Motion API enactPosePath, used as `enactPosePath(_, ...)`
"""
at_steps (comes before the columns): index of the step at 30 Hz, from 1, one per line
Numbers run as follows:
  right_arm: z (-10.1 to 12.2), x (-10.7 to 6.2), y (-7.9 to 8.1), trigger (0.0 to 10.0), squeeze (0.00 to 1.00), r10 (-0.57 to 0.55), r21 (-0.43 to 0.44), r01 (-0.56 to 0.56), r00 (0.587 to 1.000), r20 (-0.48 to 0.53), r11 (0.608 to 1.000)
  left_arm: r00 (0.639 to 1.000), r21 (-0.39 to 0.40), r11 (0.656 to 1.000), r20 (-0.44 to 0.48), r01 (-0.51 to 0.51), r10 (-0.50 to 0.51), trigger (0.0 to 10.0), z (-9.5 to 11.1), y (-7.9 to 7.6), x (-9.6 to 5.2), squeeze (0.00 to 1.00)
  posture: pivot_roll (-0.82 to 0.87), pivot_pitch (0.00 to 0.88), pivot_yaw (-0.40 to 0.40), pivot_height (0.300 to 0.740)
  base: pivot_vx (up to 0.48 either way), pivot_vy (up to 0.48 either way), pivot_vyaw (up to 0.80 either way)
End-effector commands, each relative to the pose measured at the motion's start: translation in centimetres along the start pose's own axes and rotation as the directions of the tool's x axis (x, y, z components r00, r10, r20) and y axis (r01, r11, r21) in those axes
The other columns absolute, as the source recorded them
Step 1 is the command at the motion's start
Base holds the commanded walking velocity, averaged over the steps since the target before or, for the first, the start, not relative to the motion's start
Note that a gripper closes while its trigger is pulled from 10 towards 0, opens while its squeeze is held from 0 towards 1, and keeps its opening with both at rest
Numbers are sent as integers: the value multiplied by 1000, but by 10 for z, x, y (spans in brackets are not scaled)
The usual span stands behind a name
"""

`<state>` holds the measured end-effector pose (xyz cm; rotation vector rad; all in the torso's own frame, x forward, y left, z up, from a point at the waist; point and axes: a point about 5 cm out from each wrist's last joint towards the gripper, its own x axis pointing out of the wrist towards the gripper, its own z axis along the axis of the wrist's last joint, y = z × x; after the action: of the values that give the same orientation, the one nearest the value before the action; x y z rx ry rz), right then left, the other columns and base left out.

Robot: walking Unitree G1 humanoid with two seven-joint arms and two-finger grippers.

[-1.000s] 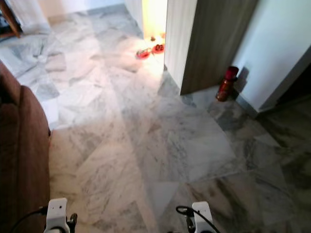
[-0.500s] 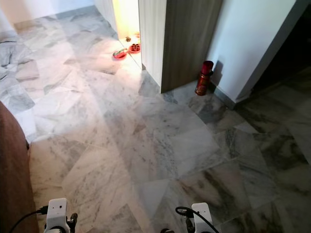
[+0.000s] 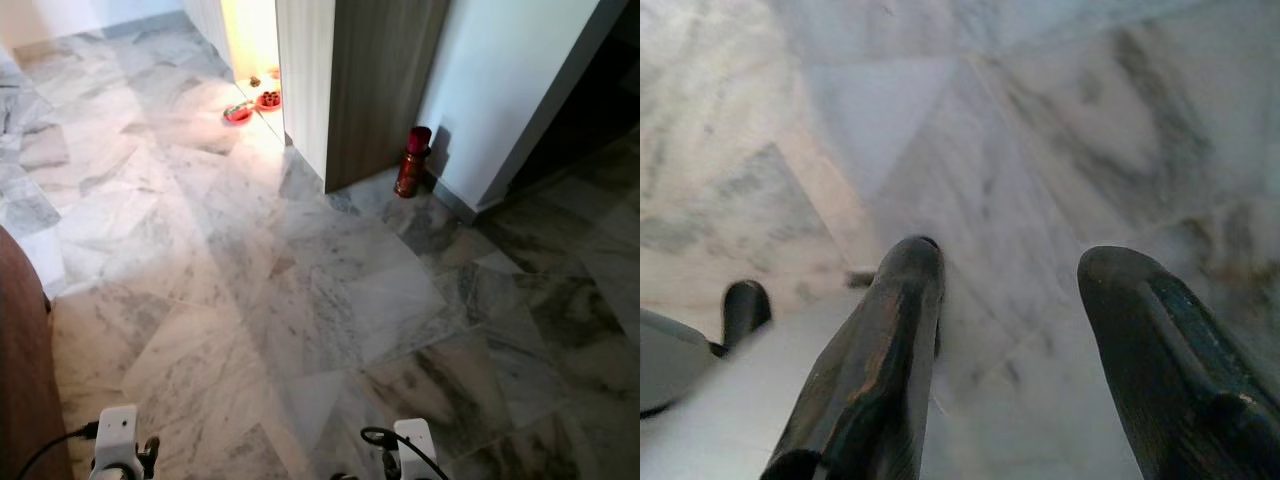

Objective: Move the pillow to the sofa from floor

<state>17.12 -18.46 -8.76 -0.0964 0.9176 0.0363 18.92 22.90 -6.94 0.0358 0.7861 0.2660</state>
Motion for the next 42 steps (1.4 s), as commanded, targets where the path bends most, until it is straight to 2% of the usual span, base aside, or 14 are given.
enactPosePath(1, -8, -2, 0, 10000, 0, -2, 4, 2, 1000, -22, 1000, 999, 4, 1000, -39, -2, 2, 10000, -9, 2, -2, 0, 109, 131, 28, 740, 0, 0, 0)
enactPosePath(8, -9, -2, 1, 10000, 0, -3, 17, 3, 1000, -26, 1000, 1000, 5, 1000, -31, -2, 2, 10000, -6, 3, -1, 0, 110, 136, 28, 740, 0, 0, 0)
enactPosePath(13, -9, -2, 0, 10000, 0, -3, 19, 3, 1000, -27, 1000, 1000, 3, 1000, -30, -3, 3, 10000, -6, 3, -1, 0, 110, 139, 26, 740, 0, 0, -661)
enactPosePath(33, -8, -2, 0, 10000, 0, -8, 9, 8, 1000, -24, 1000, 1000, -1, 1000, -31, -1, 1, 10000, -7, 2, -2, 0, 111, 143, 25, 740, 0, 0, 0)
enactPosePath(42, -8, -2, 1, 10000, 0, -6, 19, 7, 1000, -27, 1000, 1000, 2, 1000, -27, 2, -2, 10000, -6, 2, -1, 0, 112, 143, 27, 740, 265, 0, 0)
